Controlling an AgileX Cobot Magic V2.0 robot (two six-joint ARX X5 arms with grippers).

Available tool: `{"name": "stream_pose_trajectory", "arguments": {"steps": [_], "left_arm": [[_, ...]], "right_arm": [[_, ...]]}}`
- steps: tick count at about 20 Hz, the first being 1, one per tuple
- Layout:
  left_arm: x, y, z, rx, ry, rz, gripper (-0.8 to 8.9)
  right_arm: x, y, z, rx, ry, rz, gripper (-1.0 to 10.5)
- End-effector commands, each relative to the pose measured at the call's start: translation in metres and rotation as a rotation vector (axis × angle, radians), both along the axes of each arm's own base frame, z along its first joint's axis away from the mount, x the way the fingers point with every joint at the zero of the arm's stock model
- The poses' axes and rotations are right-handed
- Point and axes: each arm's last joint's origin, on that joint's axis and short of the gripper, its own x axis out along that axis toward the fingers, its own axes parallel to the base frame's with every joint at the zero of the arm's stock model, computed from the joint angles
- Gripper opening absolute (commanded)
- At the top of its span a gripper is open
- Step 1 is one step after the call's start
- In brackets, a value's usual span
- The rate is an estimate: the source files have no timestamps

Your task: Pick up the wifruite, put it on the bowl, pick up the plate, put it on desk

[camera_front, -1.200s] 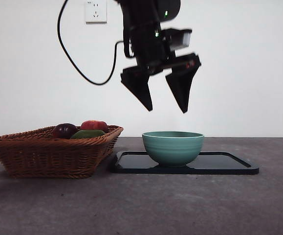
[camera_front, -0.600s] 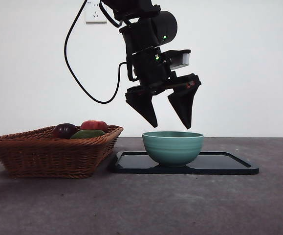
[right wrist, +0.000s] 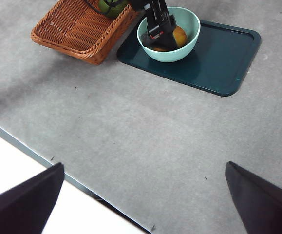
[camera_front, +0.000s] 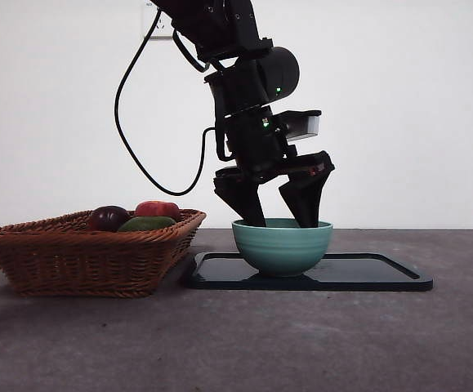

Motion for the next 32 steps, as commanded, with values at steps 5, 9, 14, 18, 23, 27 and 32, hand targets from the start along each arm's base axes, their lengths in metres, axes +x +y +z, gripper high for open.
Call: {"name": "stream_pose_trajectory", "arguments": {"steps": [5, 9, 14, 18, 23, 27, 32], "left_arm": [[0.002, -0.007, -0.008, 0.008, 0.005, -0.02, 3.65], [0.001, -0.007, -0.01, 0.013, 0.01, -0.021, 3.66], [0.002, -0.007, -0.013, 0.019, 0.017, -0.02, 3.59], [0.003, -0.008, -0.016, 0.019, 0.016, -0.019, 2.58], [0.007, -0.003, -0.014, 0.024, 0.018, -0.003, 1.85], [0.008, 0.002, 0.008, 0.015, 0.028, 0.032, 1.84], [-0.001, 0.012, 0.053, 0.003, 0.039, 0.072, 1.84]], "right_arm": [[0.0, 0.0, 0.002, 0.012, -0.006, 0.002, 5.6], [0.0, 0.0, 0.002, 0.012, -0.006, 0.002, 5.6], [0.0, 0.0, 0.002, 0.012, -0.006, 0.002, 5.6], [0.0, 0.0, 0.002, 0.012, -0.005, 0.002, 5.6], [0.0, 0.0, 0.002, 0.012, -0.005, 0.002, 5.6], [0.0, 0.0, 0.002, 0.012, -0.005, 0.002, 5.6], [0.0, 0.0, 0.002, 0.013, -0.006, 0.002, 5.6]]}}
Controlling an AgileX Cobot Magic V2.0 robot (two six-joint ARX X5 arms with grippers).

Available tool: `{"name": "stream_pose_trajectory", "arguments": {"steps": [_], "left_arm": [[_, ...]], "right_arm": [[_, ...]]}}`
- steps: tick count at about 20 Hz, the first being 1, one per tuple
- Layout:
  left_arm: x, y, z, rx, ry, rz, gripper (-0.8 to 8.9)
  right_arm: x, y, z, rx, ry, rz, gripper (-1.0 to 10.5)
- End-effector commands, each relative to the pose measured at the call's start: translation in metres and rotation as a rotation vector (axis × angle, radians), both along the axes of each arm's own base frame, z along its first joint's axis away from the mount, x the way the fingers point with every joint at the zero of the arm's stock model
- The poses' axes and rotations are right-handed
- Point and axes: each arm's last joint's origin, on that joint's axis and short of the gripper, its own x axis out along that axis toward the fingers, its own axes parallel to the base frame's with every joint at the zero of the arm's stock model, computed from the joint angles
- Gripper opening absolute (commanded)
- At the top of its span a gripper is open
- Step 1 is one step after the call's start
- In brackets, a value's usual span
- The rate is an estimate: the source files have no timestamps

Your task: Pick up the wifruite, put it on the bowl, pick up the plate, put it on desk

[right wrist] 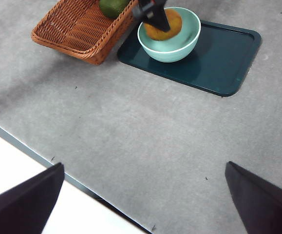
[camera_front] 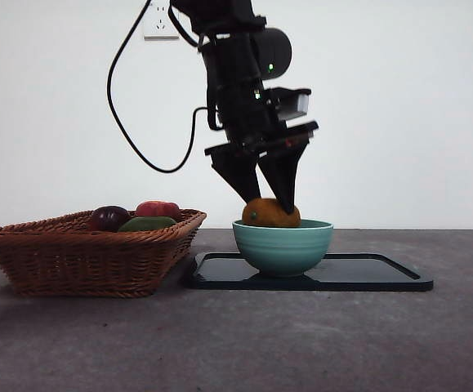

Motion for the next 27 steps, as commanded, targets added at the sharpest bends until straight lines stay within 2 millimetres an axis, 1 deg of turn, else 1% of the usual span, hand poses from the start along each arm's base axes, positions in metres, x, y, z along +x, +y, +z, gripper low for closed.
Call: {"name": "stream_pose_trajectory", "arguments": {"steps": [1, 3, 6, 9, 13, 15, 16, 19, 22, 24, 27], "left_arm": [[-0.008, 0.004, 0.028, -0.028, -0.017, 0.02, 1.84], [-0.017, 0.012, 0.045, -0.025, -0.011, 0.025, 1.84], [-0.029, 0.03, 0.071, -0.024, 0.011, 0.071, 1.84], [-0.04, 0.054, 0.098, -0.036, 0.023, 0.14, 1.84], [-0.057, 0.092, 0.14, -0.089, -0.018, 0.23, 1.84], [-0.064, 0.113, 0.155, -0.103, -0.034, 0.283, 1.84], [-0.067, 0.125, 0.159, -0.092, -0.047, 0.325, 1.84], [-0.069, 0.159, 0.159, -0.046, -0.057, 0.464, 1.84], [-0.065, 0.184, 0.148, -0.027, -0.01, 0.568, 1.84], [-0.061, 0.19, 0.134, -0.013, 0.016, 0.6, 1.84], [-0.051, 0.188, 0.101, -0.007, 0.05, 0.639, 1.84]], "right_arm": [[0.0, 0.0, 0.002, 0.013, -0.006, 0.002, 5.6], [0.0, 0.0, 0.002, 0.014, -0.006, 0.002, 5.6], [0.0, 0.0, 0.002, 0.014, -0.006, 0.002, 5.6], [0.0, 0.0, 0.002, 0.014, -0.006, 0.002, 5.6], [0.0, 0.0, 0.002, 0.021, 0.0, -0.005, 5.6], [0.0, 0.0, 0.002, 0.021, 0.0, -0.005, 5.6], [0.0, 0.0, 0.002, 0.021, 0.0, -0.005, 5.6], [0.0, 0.0, 0.002, 0.02, -0.002, -0.007, 5.6], [0.0, 0.0, 0.002, 0.02, -0.002, -0.008, 5.6], [0.0, 0.0, 0.002, 0.02, -0.002, -0.008, 5.6], [0.001, 0.001, 0.003, 0.024, -0.008, -0.008, 5.6]]}}
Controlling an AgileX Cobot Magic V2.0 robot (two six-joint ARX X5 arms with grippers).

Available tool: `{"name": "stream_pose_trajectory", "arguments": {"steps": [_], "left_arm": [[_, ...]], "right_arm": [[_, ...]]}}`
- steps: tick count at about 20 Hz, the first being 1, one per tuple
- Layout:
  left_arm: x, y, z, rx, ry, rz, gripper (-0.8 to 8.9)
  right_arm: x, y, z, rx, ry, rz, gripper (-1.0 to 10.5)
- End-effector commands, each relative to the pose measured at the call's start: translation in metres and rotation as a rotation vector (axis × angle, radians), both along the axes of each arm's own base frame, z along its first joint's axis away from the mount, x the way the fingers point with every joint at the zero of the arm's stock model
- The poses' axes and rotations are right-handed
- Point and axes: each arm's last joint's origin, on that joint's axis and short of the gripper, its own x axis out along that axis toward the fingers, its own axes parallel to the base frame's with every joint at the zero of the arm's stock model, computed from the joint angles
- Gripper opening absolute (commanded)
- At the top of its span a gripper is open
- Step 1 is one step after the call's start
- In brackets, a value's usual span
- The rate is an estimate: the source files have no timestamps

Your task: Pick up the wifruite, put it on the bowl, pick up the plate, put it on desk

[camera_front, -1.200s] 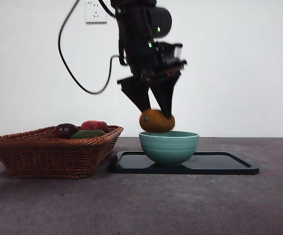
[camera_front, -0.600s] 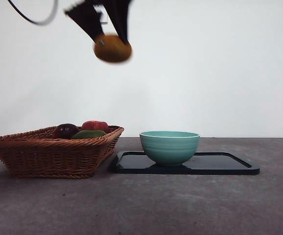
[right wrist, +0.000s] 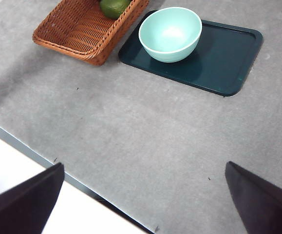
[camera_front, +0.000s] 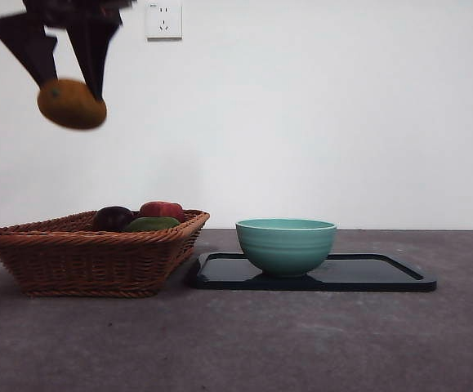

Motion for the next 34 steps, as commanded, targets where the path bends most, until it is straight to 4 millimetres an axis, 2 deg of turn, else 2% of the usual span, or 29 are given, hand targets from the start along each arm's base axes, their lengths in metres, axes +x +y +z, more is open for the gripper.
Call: {"name": "stream_pose_trajectory", "arguments": {"steps": [1, 5, 13, 24, 29, 34], "left_arm": [[0.008, -0.005, -0.024, -0.018, 0.003, 0.039, 1.84], [0.019, -0.01, -0.068, -0.053, -0.025, 0.099, 1.84], [0.014, -0.017, -0.115, -0.01, -0.019, 0.194, 1.84], [0.017, -0.025, -0.137, -0.03, -0.024, 0.218, 1.84], [0.024, -0.028, -0.158, -0.001, 0.023, 0.206, 1.84], [0.025, -0.029, -0.158, -0.007, 0.012, 0.207, 1.92]], "right_arm": [[0.0, 0.001, 0.003, 0.015, -0.014, 0.002, 5.6], [0.001, 0.001, 0.004, 0.018, -0.022, 0.0, 5.6], [0.002, 0.001, 0.005, 0.016, -0.04, -0.016, 5.6], [0.002, 0.001, 0.004, 0.021, -0.034, -0.019, 5.6], [0.002, 0.001, 0.004, 0.021, -0.033, -0.019, 5.6], [0.002, 0.001, 0.004, 0.021, -0.033, -0.019, 5.6]]}}
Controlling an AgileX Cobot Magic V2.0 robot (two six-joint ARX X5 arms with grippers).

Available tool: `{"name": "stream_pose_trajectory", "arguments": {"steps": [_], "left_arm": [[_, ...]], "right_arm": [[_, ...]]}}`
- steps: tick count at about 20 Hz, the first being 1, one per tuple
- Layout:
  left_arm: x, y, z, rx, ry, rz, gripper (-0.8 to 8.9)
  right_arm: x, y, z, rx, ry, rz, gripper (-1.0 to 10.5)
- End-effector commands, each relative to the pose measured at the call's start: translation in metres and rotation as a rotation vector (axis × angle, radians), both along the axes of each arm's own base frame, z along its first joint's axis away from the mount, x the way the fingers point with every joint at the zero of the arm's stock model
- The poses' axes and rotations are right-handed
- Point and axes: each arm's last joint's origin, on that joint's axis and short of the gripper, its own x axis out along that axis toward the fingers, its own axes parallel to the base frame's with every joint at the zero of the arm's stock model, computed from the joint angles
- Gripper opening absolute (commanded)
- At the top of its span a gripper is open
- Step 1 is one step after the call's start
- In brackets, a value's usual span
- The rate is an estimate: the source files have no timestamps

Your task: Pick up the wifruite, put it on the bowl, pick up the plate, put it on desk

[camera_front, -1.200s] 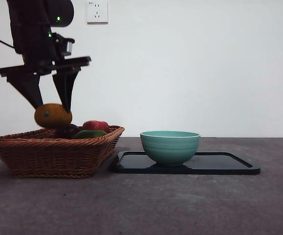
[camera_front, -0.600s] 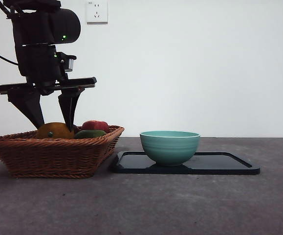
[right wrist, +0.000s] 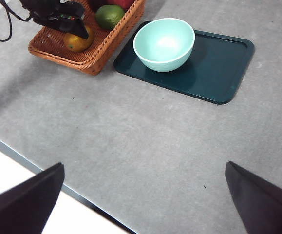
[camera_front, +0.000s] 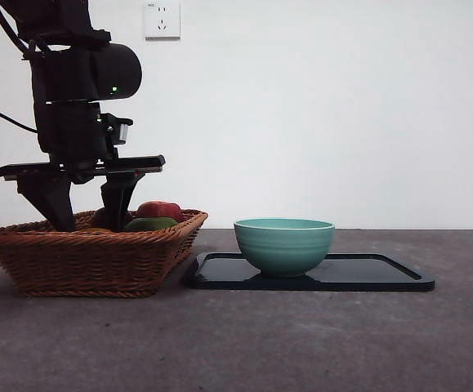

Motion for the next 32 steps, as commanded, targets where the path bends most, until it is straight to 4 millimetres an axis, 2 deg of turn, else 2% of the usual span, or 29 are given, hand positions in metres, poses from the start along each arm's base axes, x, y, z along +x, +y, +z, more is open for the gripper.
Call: {"name": "stream_pose_trajectory", "arguments": {"steps": [1, 4, 5, 6, 9, 13, 18, 21, 24, 26, 32], "left_arm": [[0.005, -0.004, -0.007, 0.007, 0.001, -0.006, 2.35], [0.004, -0.004, -0.001, 0.0, -0.012, -0.008, 5.25], [0.002, -0.003, 0.004, -0.003, -0.023, -0.011, 5.81], [0.0, -0.002, 0.01, -0.011, -0.04, -0.015, 5.96], [-0.013, 0.001, 0.04, -0.028, -0.104, -0.038, 5.95], [-0.049, 0.009, 0.093, -0.07, -0.197, -0.092, 5.95], [-0.124, 0.021, 0.159, -0.212, -0.313, -0.272, 5.94], [-0.171, 0.032, 0.188, -0.259, -0.409, -0.454, 5.94], [-0.216, 0.048, 0.205, -0.268, -0.492, -0.623, 5.94], [-0.239, 0.06, 0.21, -0.27, -0.517, -0.653, 5.94], [-0.281, 0.08, 0.216, -0.404, -0.54, -0.765, 5.94]], "right_arm": [[0.0, 0.0, 0.002, 0.015, -0.005, 0.002, 5.6], [0.0, 0.0, 0.002, 0.015, -0.006, 0.002, 5.6], [0.0, 0.0, 0.002, 0.015, -0.005, 0.002, 5.6], [0.0, 0.0, 0.002, 0.015, -0.006, 0.002, 5.6], [0.0, 0.0, 0.002, 0.015, -0.007, 0.002, 5.6], [0.0, 0.0, 0.003, 0.015, -0.008, 0.001, 5.6], [0.0, 0.001, 0.003, 0.019, -0.013, 0.001, 5.6], [0.0, 0.001, 0.003, 0.019, -0.014, 0.001, 5.6], [0.0, 0.001, 0.003, 0.019, -0.015, 0.001, 5.6], [0.0, 0.001, 0.003, 0.019, -0.015, 0.002, 5.6], [0.0, 0.001, 0.003, 0.019, -0.014, 0.001, 5.6]]}}
